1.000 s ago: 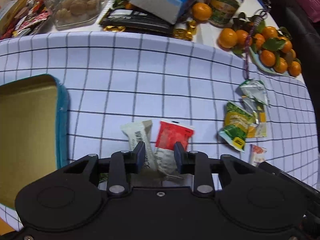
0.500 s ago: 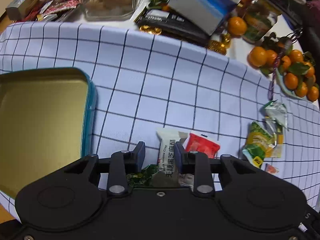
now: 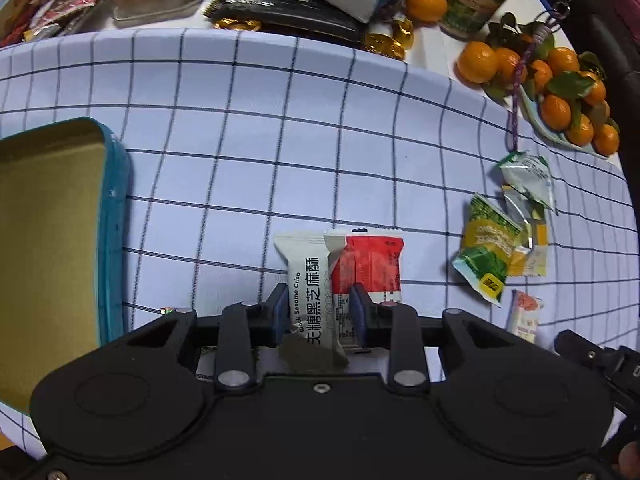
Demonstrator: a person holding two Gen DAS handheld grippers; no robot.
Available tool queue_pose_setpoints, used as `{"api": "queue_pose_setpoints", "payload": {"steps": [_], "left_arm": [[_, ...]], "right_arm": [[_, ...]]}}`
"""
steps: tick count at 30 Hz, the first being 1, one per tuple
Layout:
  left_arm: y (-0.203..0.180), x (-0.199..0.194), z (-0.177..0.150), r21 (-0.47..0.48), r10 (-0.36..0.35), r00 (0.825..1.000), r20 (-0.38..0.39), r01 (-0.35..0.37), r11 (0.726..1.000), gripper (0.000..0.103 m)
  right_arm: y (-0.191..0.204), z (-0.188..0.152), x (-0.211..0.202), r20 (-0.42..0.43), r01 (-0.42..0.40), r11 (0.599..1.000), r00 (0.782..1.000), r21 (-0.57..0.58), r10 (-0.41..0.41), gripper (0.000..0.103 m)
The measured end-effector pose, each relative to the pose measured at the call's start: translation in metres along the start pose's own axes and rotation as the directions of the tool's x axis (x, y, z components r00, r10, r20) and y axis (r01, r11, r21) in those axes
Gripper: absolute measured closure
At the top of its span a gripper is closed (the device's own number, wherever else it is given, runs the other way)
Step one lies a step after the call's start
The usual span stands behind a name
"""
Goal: Organize snacks
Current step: 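Close the left tool on the white sesame bar while the right tool grasps the white-and-orange packet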
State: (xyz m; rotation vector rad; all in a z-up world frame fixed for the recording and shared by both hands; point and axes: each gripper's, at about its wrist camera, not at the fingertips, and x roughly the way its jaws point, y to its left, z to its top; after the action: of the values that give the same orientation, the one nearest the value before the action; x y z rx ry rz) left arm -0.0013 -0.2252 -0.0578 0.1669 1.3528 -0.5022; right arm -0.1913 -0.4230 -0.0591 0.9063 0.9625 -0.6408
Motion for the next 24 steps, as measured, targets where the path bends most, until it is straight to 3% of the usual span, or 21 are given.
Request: {"api": "queue_pose_setpoints", "payload": {"steps": [5, 8, 10, 12, 19, 24], "left_arm": [[0.003, 0.003, 0.002, -0.023, -0.029, 0.999, -0.019, 0.029, 0.999, 0.064], [0.005, 0.0, 0.002, -0.035, -0.026, 1.0, -0.003, 0.026, 0.999, 0.077], [0.007, -0.001, 0.003, -0.041, -0.038, 0.999, -0.005, 0.038, 0.998, 0.077], [0.007, -0.002, 0.003, -0.047, -0.044, 0.999, -0.006, 0.044, 0.998, 0.077], [0.005, -0.017, 0.002, -0.02, -0.058, 0.998, 0.027, 0.059, 0.998, 0.077], [0.007, -0.026, 0.001, 0.0, -0.058, 0.997, 0.048, 0.058, 0.998, 0.077]], "right_arm": [[-0.005, 0.001, 0.003, -0.018, -0.008, 0.999, 1.0, 0.046, 0.009, 0.082], [0.002, -0.002, 0.007, -0.02, -0.005, 1.0, 1.0, 0.017, 0.006, 0.082], [0.008, -0.005, 0.007, -0.002, 0.006, 1.0, 1.0, -0.011, -0.006, 0.078], [0.014, -0.007, 0.008, 0.018, 0.013, 0.999, 1.0, -0.046, -0.012, 0.066], [0.027, -0.01, 0.014, 0.024, 0.016, 0.996, 1.0, -0.092, -0.014, 0.063], [0.034, -0.015, 0.026, 0.017, 0.061, 0.992, 0.998, -0.115, -0.059, 0.063]]}}
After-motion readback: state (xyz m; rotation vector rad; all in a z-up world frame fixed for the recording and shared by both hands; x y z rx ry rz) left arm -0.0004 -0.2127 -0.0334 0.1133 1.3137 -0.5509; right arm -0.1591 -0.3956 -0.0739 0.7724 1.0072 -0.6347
